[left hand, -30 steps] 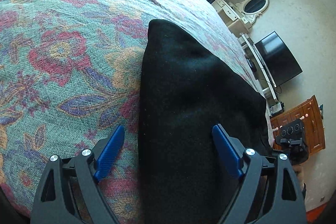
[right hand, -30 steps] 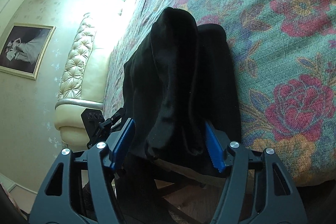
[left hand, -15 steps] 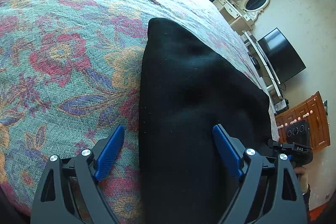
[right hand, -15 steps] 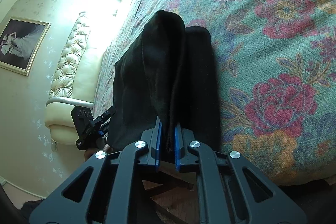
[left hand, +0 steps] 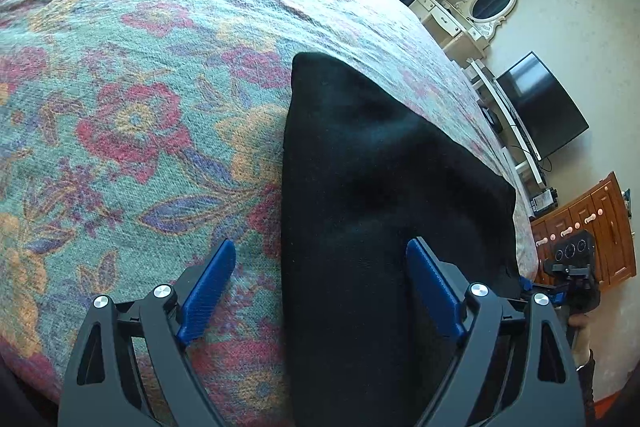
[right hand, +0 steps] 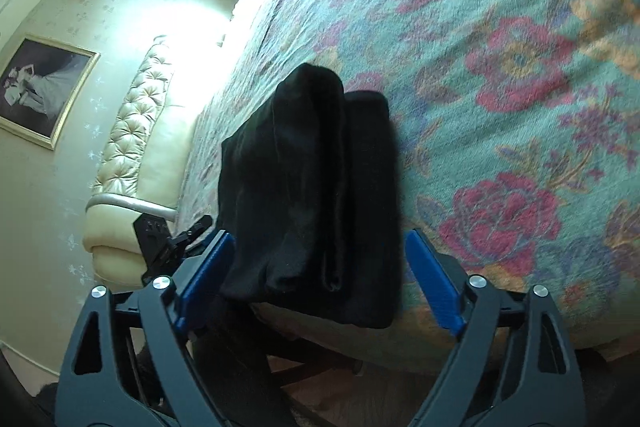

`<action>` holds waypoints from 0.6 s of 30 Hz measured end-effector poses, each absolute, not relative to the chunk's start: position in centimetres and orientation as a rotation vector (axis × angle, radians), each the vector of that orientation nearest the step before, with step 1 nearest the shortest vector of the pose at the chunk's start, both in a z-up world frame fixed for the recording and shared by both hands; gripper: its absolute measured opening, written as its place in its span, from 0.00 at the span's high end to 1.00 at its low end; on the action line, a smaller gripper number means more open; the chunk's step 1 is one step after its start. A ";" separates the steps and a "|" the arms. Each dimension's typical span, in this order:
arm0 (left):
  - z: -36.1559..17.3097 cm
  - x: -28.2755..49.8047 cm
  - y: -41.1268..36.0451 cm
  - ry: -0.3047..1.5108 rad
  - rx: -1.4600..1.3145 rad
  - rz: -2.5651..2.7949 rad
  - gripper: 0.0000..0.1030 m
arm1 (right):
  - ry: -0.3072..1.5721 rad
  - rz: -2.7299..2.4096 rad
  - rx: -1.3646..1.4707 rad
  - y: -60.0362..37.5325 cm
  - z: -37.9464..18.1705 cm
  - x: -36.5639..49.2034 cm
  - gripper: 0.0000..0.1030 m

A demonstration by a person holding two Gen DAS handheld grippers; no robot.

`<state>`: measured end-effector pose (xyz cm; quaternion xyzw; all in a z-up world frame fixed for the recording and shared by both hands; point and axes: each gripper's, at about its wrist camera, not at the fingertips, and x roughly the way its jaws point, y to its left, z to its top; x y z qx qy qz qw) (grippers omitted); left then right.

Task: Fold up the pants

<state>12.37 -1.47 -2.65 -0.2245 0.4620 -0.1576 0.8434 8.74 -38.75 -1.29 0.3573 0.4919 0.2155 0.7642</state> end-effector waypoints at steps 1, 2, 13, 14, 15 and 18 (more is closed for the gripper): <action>-2.4 12.6 -1.1 0.964 -0.474 -0.331 0.17 | 1.062 0.449 0.743 -38.8 -1.0 9.2 0.14; -2.4 12.9 -0.9 0.956 -0.475 -0.327 0.17 | 1.054 0.447 0.745 -38.9 -1.1 9.7 0.14; -4.6 18.9 0.7 0.967 -0.606 -0.386 0.16 | 1.045 0.545 0.925 -37.8 -5.6 17.0 0.13; -4.6 19.3 0.6 0.966 -0.603 -0.396 0.16 | 1.034 0.557 0.926 -37.6 -5.6 17.5 0.13; -4.7 19.7 0.4 0.966 -0.606 -0.404 0.15 | 1.029 0.562 0.928 -37.4 -5.5 17.9 0.11; -4.9 20.9 -0.2 0.963 -0.609 -0.402 0.12 | 1.024 0.564 0.927 -37.1 -5.6 18.7 0.10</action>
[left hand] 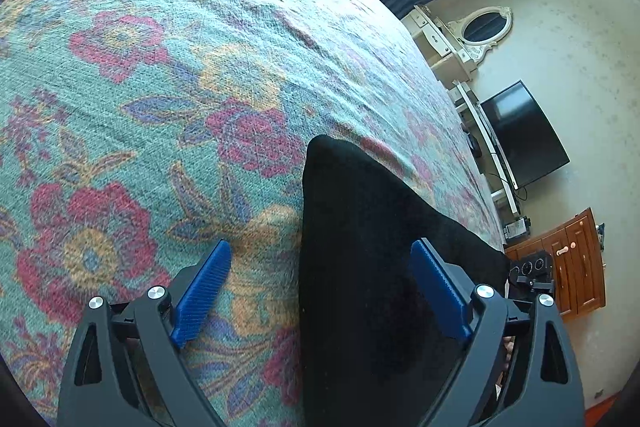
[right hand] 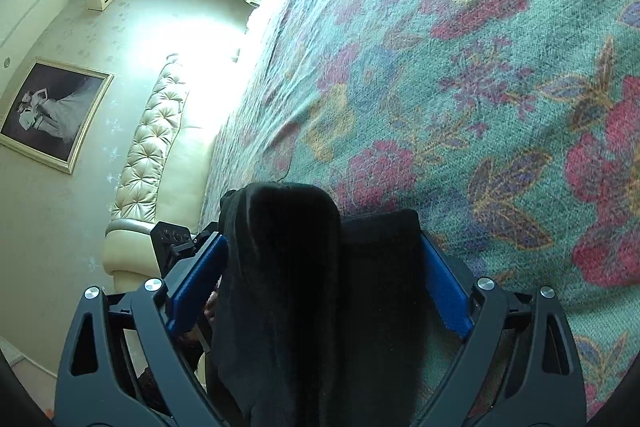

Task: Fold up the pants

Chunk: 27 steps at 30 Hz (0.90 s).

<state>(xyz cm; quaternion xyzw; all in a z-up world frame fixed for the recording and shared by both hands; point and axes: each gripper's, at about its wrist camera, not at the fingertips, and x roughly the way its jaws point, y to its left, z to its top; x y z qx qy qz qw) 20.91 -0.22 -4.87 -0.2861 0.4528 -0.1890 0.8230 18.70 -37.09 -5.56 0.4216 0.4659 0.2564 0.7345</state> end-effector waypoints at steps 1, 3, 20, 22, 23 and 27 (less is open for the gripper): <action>-4.9 21.1 -0.5 0.960 -0.601 -0.398 0.11 | 1.024 0.565 0.921 -37.0 -5.5 18.9 0.10; -4.7 21.4 -1.3 0.958 -0.578 -0.393 0.07 | 1.023 0.565 0.915 -36.8 -5.4 19.3 0.10; -4.7 23.3 -3.2 0.982 -0.452 -0.493 0.06 | 1.067 0.534 0.854 -35.7 -5.9 21.0 0.56; -4.7 23.7 -2.6 0.977 -0.511 -0.505 0.06 | 1.062 0.540 0.863 -35.7 -6.1 20.9 0.60; -4.8 24.2 -2.2 0.976 -0.551 -0.513 0.06 | 1.061 0.543 0.869 -36.4 -6.5 20.7 0.61; -5.1 24.6 -1.4 0.983 -0.587 -0.541 0.06 | 1.048 0.553 0.891 -37.2 -7.2 20.5 0.64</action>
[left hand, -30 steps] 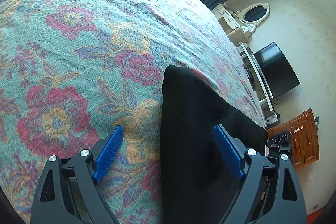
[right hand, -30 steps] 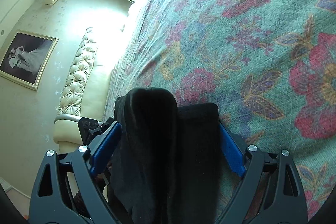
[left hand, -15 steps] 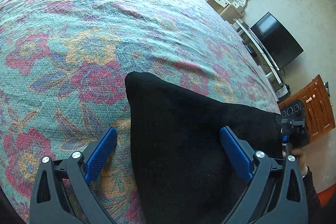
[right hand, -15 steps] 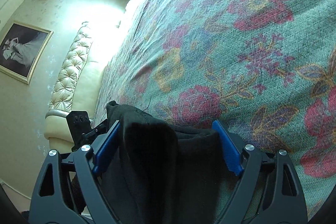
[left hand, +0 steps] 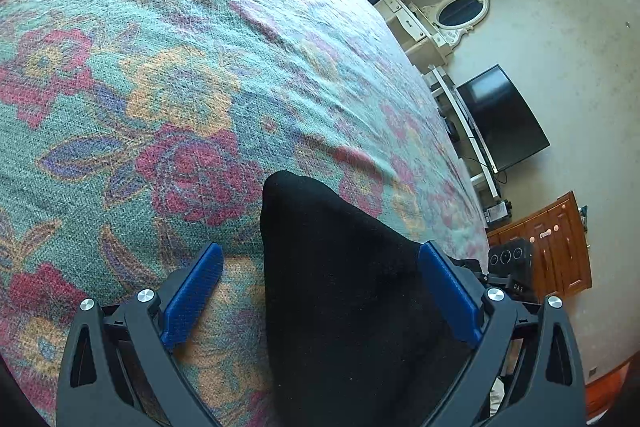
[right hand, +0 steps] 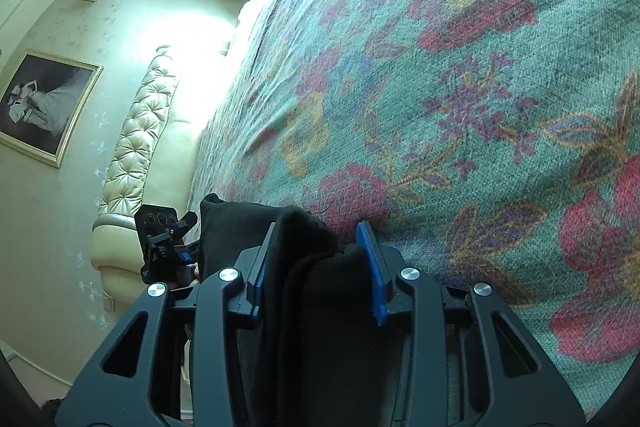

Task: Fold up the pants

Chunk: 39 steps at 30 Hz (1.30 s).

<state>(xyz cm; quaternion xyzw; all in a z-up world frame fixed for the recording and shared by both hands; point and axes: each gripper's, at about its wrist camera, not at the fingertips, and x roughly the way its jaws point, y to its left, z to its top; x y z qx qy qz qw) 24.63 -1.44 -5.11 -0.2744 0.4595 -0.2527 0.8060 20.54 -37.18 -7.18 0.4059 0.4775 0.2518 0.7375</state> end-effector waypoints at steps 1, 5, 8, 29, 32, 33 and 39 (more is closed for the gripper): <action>-5.0 24.6 -1.7 0.988 -0.559 -0.545 0.06 | 1.040 0.556 0.900 -37.3 -7.2 20.3 0.65; -4.7 24.4 -2.7 0.965 -0.482 -0.530 0.21 | 1.024 0.560 0.896 -37.6 -7.3 20.0 0.66; -5.3 24.7 -3.1 0.993 -0.477 -0.527 0.55 | 1.016 0.552 0.891 -37.4 -6.9 20.0 0.67; -4.7 20.8 0.8 0.952 -0.652 -0.596 0.25 | 1.041 0.605 1.006 -38.7 -6.5 16.4 0.38; -4.8 17.6 0.9 0.971 -0.626 -0.604 0.24 | 1.087 0.635 0.996 -38.2 -6.4 13.5 0.35; -4.8 16.5 0.8 0.974 -0.617 -0.605 0.24 | 1.098 0.646 0.993 -37.8 -6.3 12.6 0.31; -4.5 11.9 -0.5 1.003 -0.612 -0.600 0.22 | 1.115 0.665 0.972 -35.3 -5.2 10.1 0.17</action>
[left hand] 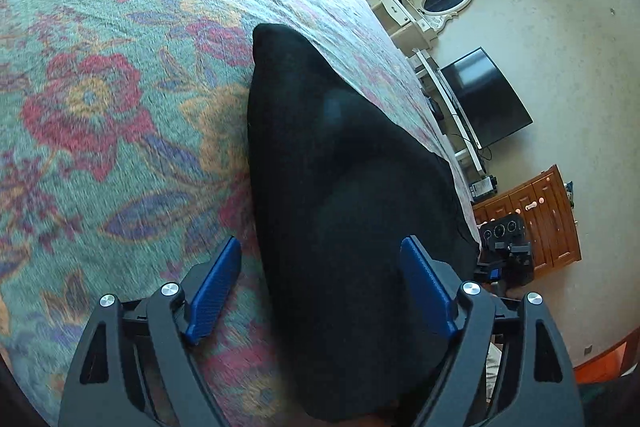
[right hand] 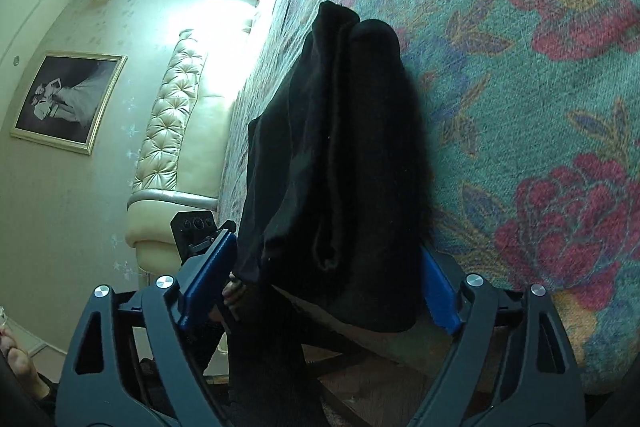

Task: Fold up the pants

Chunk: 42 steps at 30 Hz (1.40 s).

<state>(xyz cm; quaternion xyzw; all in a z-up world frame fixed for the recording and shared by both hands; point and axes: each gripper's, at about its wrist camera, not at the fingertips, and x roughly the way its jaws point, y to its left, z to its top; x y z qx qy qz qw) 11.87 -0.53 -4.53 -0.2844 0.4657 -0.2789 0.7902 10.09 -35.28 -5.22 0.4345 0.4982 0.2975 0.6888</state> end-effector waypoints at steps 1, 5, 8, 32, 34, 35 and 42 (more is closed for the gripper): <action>-4.6 11.4 -0.9 1.010 -0.622 -0.611 0.21 | 1.124 0.666 0.954 -34.8 -5.2 10.0 0.18; -4.6 10.6 -1.8 1.012 -0.646 -0.603 0.21 | 1.140 0.616 0.903 -34.1 -5.2 9.4 0.39; -4.5 10.9 -1.6 1.005 -0.675 -0.578 0.29 | 1.143 0.610 0.930 -34.9 -5.8 9.0 0.59; -4.8 11.7 3.3 0.976 -0.771 -0.647 0.27 | 1.070 0.571 0.813 -38.8 -3.7 10.1 0.12; -4.5 12.8 3.7 0.965 -0.738 -0.619 0.26 | 1.069 0.576 0.871 -39.2 -4.4 11.6 0.12; -5.0 13.4 4.6 0.967 -0.738 -0.621 0.26 | 1.064 0.584 0.895 -39.2 -4.8 12.6 0.12; -5.5 19.4 2.7 0.983 -0.662 -0.618 0.25 | 1.070 0.687 1.006 -37.3 -6.4 19.2 0.12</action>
